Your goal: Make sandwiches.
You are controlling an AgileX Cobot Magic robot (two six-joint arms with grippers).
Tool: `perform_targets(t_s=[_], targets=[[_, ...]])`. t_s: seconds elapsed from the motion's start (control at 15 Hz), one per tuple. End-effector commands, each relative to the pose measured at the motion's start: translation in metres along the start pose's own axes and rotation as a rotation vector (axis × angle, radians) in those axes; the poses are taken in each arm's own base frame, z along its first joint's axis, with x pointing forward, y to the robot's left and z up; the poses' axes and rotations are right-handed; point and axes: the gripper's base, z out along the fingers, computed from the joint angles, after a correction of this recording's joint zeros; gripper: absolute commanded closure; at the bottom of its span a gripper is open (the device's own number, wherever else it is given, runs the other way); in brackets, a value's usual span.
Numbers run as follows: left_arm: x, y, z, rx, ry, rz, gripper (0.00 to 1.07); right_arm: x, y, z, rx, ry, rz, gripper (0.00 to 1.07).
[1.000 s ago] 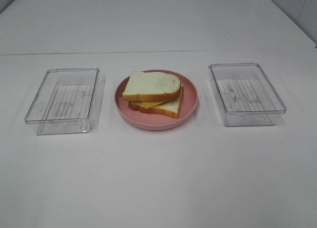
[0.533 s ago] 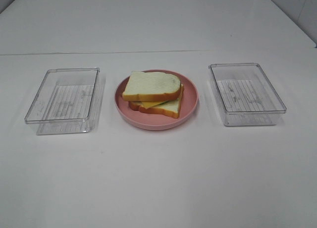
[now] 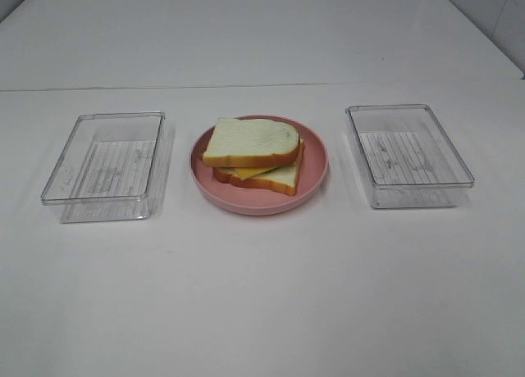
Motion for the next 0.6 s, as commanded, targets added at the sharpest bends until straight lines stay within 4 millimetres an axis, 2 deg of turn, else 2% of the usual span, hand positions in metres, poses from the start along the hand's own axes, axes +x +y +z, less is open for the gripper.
perform_targets(t_s=[0.07, 0.33, 0.6], targets=[[0.001, -0.001, -0.002, -0.069, -0.027, -0.032, 0.22, 0.0, 0.0, 0.0, 0.034, -0.014, 0.018, 0.3], [0.001, -0.002, -0.002, -0.151, -0.033, -0.071, 0.22, 0.001, 0.0, -0.001, 0.101, -0.038, 0.067, 0.3], [0.001, -0.002, -0.002, -0.154, -0.033, -0.073, 0.22, 0.008, 0.004, -0.01, 0.108, -0.117, 0.05, 0.3]])
